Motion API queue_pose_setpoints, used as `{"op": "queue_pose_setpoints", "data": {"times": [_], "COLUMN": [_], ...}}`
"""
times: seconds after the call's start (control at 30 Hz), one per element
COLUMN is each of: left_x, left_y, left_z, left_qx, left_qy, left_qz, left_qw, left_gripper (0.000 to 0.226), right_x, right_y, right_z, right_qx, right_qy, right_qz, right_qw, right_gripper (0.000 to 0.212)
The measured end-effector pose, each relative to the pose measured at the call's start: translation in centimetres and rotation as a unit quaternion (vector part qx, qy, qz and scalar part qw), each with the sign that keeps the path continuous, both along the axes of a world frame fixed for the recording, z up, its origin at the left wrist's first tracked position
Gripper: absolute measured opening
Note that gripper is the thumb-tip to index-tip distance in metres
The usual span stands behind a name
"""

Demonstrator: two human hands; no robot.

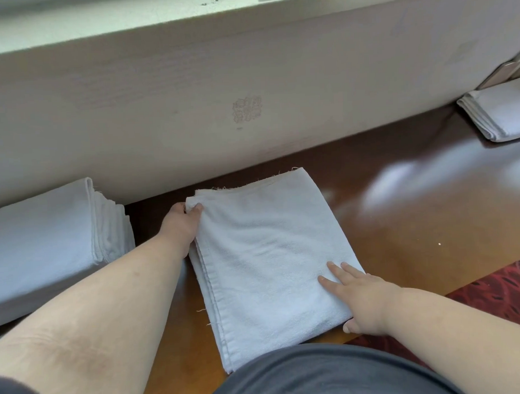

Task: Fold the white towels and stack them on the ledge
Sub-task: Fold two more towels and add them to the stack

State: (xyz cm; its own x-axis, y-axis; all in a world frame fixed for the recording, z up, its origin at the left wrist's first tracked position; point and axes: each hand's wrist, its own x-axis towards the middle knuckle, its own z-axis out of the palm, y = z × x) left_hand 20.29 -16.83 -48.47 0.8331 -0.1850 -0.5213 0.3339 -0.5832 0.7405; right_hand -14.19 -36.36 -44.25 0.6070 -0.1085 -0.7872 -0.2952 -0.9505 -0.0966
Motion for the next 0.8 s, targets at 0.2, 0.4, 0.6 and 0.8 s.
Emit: {"op": "queue_pose_setpoints", "data": {"times": [0.2, 0.4, 0.6, 0.8], "left_x": [-0.1, -0.1, -6.1, -11.1], "left_y": [-0.3, -1.1, 2.6, 4.9], "left_z": [0.6, 0.9, 1.8, 1.6], "left_qx": [0.11, 0.194, 0.078, 0.006], "left_qy": [-0.095, 0.014, 0.12, 0.115], "left_qz": [-0.017, 0.016, 0.033, 0.002], "left_qw": [0.989, 0.981, 0.989, 0.993], "left_gripper": [0.041, 0.068, 0.072, 0.045], "right_x": [0.0, -0.5, -1.7, -2.4], "right_y": [-0.3, -0.7, -1.8, -2.4], "right_z": [-0.2, -0.4, -0.6, -1.2], "right_qx": [0.003, 0.038, 0.08, 0.092], "right_qy": [-0.001, -0.065, -0.169, -0.126], "right_qz": [-0.003, -0.071, -0.277, -0.288], "right_qw": [1.0, 0.995, 0.943, 0.945], "right_gripper": [0.104, 0.089, 0.071, 0.079]}}
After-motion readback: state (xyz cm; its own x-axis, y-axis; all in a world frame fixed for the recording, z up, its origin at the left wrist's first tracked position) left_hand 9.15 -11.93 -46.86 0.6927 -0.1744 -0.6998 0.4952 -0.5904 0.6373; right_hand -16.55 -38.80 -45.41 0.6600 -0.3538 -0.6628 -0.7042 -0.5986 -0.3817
